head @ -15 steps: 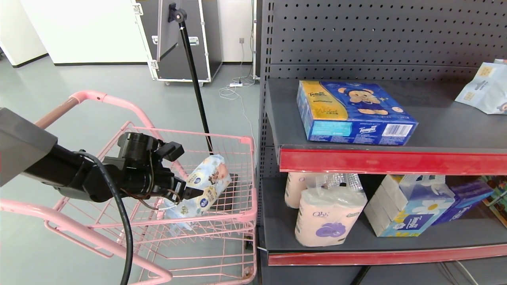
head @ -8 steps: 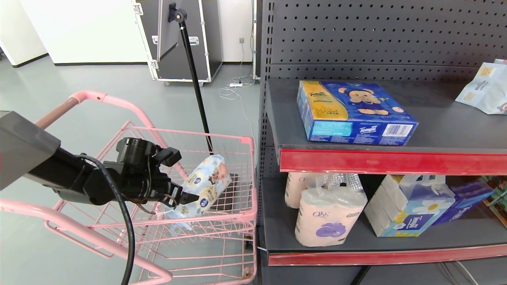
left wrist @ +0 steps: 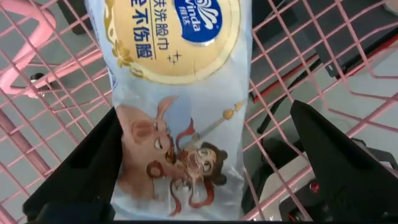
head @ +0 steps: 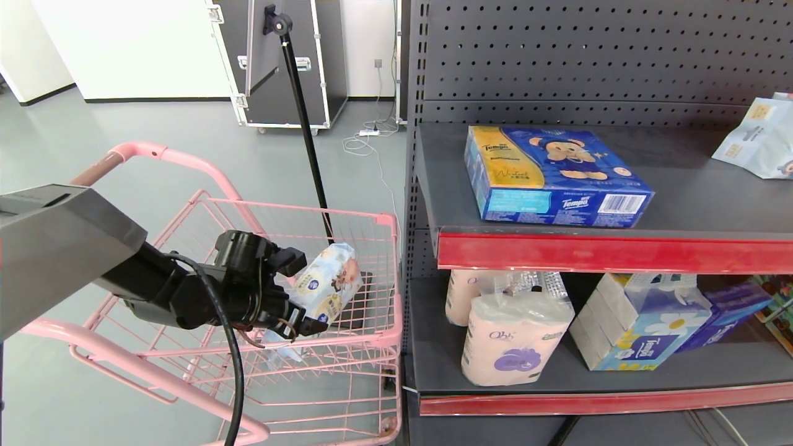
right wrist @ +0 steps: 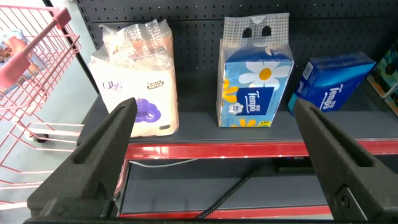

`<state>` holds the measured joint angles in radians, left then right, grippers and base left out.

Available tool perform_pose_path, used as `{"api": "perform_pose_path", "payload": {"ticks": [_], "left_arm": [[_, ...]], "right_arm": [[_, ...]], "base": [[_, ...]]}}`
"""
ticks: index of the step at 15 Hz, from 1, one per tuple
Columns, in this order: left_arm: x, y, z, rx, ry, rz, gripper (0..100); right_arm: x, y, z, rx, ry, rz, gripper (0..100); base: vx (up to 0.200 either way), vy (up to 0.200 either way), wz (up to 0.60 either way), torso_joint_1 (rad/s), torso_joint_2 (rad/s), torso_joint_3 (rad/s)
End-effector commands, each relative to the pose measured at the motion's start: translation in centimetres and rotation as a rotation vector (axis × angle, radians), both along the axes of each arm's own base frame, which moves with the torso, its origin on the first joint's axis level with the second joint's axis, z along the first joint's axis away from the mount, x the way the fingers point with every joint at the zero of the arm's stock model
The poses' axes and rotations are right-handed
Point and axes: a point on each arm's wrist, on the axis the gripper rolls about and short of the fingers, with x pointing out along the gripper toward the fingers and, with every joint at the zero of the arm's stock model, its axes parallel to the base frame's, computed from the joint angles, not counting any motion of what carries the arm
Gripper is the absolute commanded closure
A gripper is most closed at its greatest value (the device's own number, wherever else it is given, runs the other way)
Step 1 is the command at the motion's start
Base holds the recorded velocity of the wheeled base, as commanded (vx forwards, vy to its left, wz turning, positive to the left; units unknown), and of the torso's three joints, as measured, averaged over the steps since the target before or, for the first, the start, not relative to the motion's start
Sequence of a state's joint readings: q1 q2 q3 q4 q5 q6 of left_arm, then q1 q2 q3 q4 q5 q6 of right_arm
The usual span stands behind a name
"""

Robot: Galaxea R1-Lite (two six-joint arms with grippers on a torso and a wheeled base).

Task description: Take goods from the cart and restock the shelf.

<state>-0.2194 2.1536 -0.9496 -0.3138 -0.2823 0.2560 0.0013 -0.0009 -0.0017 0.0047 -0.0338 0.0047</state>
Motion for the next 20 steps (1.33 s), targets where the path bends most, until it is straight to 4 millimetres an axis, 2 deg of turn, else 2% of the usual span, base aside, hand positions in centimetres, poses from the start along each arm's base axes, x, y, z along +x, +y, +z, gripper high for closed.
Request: {"api": "perform_pose_path", "payload": {"ticks": [1,5,8,9,11,15,19,20], "left_arm": [[0.9,-0.5,-1.1,0.009,0.011,0.001,0],[2.2,-0.7,-2.2,0.027,0.012,0.019,0],[1.8,-0.6,-2.9,0.033,0.036,0.019,0],[1.8,-0.6,-2.9,0.034,0.037,0.019,100],[1.7,-0.6,-2.6,0.033,0.033,0.019,100],[0.5,0.2,0.6,0.018,-0.028,0.033,100],[-2.1,2.6,11.0,-0.041,-0.281,0.087,100],[-2.1,2.6,11.0,-0.041,-0.281,0.087,100]], "right_arm": [[0.0,0.0,0.0,0.000,0.001,0.000,0],[0.0,0.0,0.0,0.000,0.001,0.000,0],[0.0,0.0,0.0,0.000,0.001,0.000,0],[0.0,0.0,0.0,0.000,0.001,0.000,0],[0.0,0.0,0.0,0.000,0.001,0.000,0],[0.0,0.0,0.0,0.000,0.001,0.000,0],[0.0,0.0,0.0,0.000,0.001,0.000,0],[0.0,0.0,0.0,0.000,0.001,0.000,0]], "base": [[0.000,0.000,0.00,0.000,0.00,0.000],[0.000,0.000,0.00,0.000,0.00,0.000],[0.000,0.000,0.00,0.000,0.00,0.000],[0.000,0.000,0.00,0.000,0.00,0.000],[0.000,0.000,0.00,0.000,0.00,0.000],[0.000,0.000,0.00,0.000,0.00,0.000],[0.000,0.000,0.00,0.000,0.00,0.000],[0.000,0.000,0.00,0.000,0.00,0.000]]}}
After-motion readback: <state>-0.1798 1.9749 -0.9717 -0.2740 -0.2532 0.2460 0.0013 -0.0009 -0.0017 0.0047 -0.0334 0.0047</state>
